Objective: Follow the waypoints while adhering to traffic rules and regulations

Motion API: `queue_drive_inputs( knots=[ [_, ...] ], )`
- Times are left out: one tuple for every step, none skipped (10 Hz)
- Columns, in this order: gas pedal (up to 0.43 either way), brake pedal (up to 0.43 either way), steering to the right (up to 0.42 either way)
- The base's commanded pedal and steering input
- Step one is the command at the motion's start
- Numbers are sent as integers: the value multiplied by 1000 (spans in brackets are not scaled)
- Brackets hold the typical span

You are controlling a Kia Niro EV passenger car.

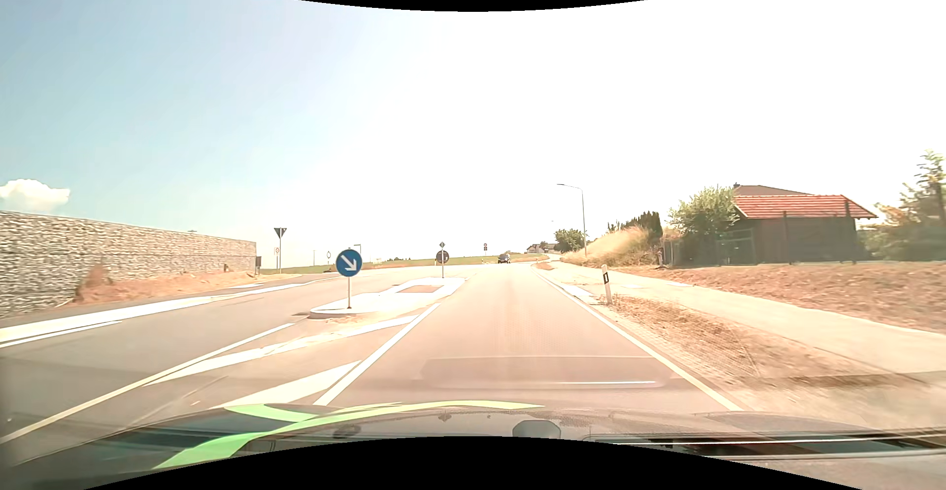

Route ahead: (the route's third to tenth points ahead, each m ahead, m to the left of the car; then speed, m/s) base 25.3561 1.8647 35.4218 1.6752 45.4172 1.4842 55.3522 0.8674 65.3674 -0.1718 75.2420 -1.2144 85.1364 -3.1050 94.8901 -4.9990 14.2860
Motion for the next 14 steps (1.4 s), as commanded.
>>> queue_drive_inputs(
  knots=[
    [350, 0, 2],
    [358, 0, 2],
    [358, 0, 2],
    [370, 0, 1],
    [370, 0, 2],
    [370, 0, 1],
    [370, 0, 1],
    [370, 0, 1],
    [370, 0, 1],
    [370, 0, 1],
    [370, 0, 1],
    [370, 0, 1],
    [370, 0, 1],
    [370, 0, 1]
  ],
)
